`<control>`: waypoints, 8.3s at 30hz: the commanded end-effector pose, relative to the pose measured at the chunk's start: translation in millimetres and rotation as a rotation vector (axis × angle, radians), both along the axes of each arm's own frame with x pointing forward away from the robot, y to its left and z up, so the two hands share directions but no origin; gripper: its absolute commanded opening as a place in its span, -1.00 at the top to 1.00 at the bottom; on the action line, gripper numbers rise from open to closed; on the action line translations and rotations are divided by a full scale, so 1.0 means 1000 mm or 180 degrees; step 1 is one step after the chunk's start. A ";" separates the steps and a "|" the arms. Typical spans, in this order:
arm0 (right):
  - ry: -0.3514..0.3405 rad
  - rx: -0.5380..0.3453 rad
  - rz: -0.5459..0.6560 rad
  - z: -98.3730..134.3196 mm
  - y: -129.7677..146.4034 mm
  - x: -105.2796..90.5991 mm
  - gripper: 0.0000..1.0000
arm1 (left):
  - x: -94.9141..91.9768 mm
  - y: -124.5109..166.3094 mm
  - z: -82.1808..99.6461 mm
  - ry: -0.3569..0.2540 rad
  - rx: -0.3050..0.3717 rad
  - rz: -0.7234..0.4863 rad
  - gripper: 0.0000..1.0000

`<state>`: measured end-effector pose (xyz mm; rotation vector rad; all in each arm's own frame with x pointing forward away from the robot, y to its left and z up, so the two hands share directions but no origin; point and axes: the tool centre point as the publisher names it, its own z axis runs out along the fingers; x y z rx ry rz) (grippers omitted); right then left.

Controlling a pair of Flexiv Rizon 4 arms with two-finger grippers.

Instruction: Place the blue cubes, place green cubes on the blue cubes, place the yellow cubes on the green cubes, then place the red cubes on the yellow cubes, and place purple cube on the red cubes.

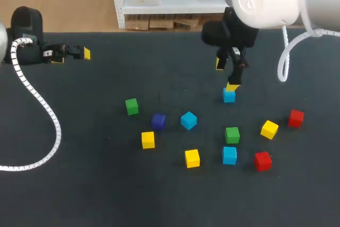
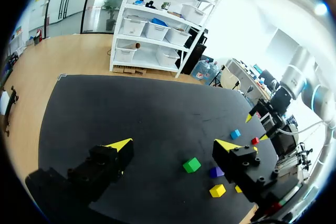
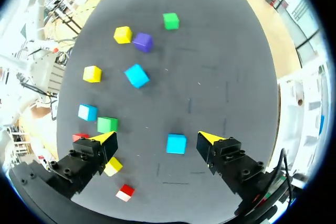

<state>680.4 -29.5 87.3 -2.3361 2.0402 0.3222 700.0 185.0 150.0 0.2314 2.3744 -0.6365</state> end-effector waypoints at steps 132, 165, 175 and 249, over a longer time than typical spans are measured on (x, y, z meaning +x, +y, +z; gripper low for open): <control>0.0172 -0.0415 0.1170 -0.088 0.086 -0.032 1.00 | 0.000 0.000 0.000 0.0000 0.0000 0.0000 -1.00; 0.0199 -0.0491 -0.0141 -0.047 0.039 0.001 1.00 | 0.000 0.000 0.000 0.0000 0.0000 0.0000 -1.00; 0.0288 -0.0495 -0.0402 -0.054 0.030 0.013 1.00 | 0.000 0.000 0.000 0.0000 0.0000 0.0000 -1.00; 0.0400 -0.0514 -0.0841 -0.093 0.010 0.035 -1.00 | 0.000 0.000 0.000 0.0000 0.0000 0.0000 -1.00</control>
